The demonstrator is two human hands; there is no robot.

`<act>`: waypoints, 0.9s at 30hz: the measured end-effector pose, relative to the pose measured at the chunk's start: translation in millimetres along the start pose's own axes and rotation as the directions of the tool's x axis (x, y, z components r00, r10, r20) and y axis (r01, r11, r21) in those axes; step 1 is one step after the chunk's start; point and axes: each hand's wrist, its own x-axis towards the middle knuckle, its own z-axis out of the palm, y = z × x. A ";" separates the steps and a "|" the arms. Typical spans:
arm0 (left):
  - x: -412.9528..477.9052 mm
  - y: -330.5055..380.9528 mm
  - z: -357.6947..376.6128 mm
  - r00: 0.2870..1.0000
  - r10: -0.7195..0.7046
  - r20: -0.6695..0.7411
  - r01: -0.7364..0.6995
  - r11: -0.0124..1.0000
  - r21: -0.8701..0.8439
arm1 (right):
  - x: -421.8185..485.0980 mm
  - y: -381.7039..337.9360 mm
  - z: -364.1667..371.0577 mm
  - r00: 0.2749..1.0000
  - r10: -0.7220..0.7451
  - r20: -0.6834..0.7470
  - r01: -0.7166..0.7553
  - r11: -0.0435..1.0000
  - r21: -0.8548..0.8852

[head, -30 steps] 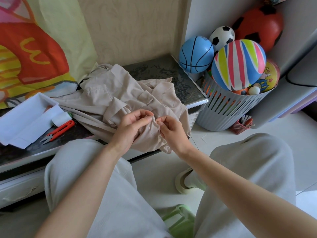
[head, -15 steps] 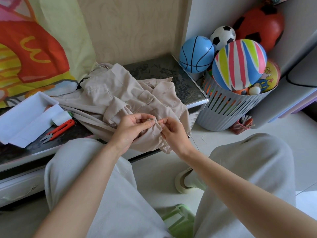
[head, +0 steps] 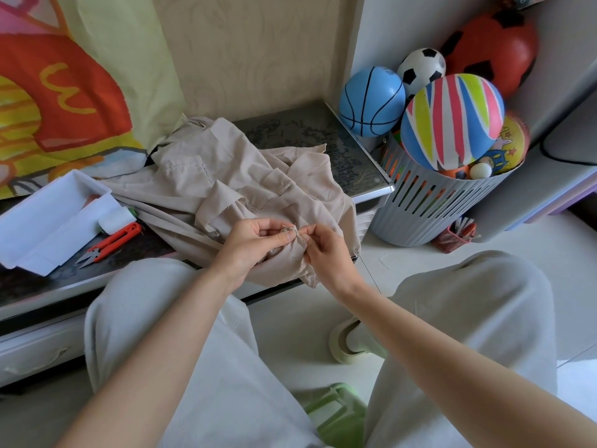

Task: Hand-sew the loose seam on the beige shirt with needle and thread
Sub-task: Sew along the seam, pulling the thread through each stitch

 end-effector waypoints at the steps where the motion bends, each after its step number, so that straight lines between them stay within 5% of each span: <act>1: 0.4 -0.6 0.0 1.000 -0.005 -0.008 0.005 1.000 -0.009 | 1.0 0.6 1.3 1.000 -0.001 -0.007 0.001 1.000 -0.013; 16: 1.4 3.7 -3.4 0.990 0.069 -0.125 -0.080 0.993 -0.090 | 0.1 -12.1 0.1 1.000 0.021 -0.006 -0.021 0.999 0.031; 27: -3.1 4.4 2.6 0.988 0.136 -0.074 -0.128 0.986 0.111 | 1.6 -19.1 0.6 0.999 -0.012 -0.036 0.012 1.000 0.004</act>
